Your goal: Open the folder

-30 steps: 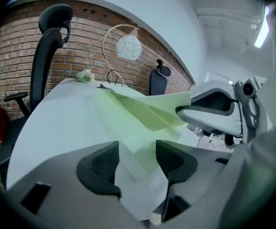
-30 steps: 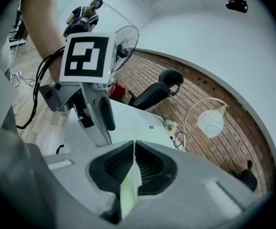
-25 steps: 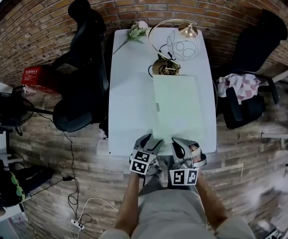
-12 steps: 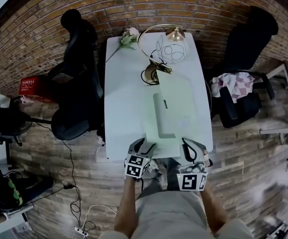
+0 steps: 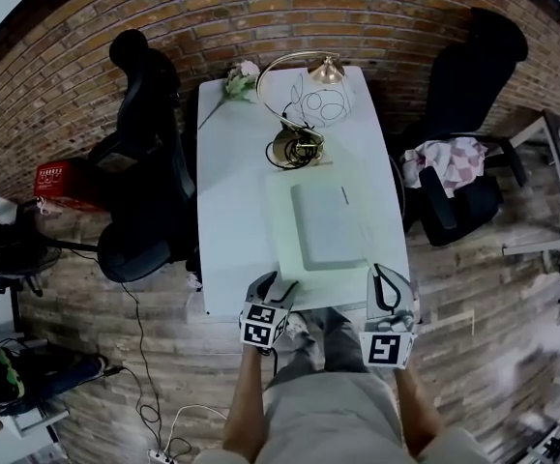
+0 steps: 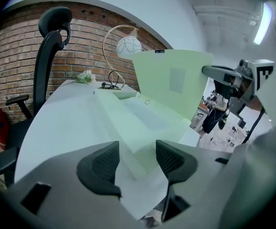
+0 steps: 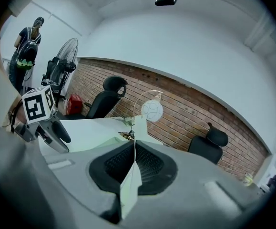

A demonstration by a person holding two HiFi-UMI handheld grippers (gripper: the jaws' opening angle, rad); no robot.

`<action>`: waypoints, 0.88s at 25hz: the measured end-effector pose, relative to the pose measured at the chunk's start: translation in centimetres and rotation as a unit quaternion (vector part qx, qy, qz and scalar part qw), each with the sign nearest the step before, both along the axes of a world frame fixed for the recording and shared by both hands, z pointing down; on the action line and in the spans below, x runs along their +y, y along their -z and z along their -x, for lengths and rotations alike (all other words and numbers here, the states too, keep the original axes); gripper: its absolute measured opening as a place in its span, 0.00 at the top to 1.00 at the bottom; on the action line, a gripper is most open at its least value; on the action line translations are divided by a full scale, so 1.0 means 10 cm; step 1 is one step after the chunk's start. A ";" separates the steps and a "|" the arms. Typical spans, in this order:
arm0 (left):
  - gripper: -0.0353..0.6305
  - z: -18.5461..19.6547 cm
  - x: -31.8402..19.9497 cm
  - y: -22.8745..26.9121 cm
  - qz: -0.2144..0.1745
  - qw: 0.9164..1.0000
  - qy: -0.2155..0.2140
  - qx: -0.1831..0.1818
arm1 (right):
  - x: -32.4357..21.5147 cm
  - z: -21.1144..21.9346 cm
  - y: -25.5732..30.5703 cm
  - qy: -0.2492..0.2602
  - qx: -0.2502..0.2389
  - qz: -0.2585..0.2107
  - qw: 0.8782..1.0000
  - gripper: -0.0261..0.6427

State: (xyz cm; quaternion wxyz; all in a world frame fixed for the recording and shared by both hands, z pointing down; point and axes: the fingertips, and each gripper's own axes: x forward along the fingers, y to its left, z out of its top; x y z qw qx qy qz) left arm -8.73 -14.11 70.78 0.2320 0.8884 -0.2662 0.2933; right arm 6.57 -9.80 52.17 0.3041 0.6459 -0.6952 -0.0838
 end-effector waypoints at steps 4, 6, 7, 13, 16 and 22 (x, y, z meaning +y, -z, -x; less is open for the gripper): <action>0.60 0.01 0.00 0.00 0.002 1.000 -0.001 0.000 | 0.02 -0.04 -0.02 -0.011 0.002 0.009 1.000 0.94; 0.60 0.00 0.00 0.00 0.001 1.000 -0.002 0.000 | 0.02 -0.05 -0.02 -0.013 0.001 0.008 1.000 0.94; 0.60 0.00 0.00 0.00 0.001 1.000 -0.002 -0.001 | 0.02 -0.05 -0.02 -0.014 0.000 0.005 1.000 0.94; 0.60 0.00 0.00 0.00 0.000 1.000 -0.003 -0.001 | 0.01 -0.06 -0.01 -0.015 0.001 0.003 1.000 0.94; 0.60 0.00 0.00 0.00 0.000 1.000 -0.002 0.001 | 0.02 -0.07 -0.01 -0.016 0.001 0.005 1.000 0.94; 0.60 0.00 0.00 0.00 -0.001 1.000 -0.006 -0.002 | 0.02 -0.08 -0.02 -0.018 0.003 0.004 1.000 0.94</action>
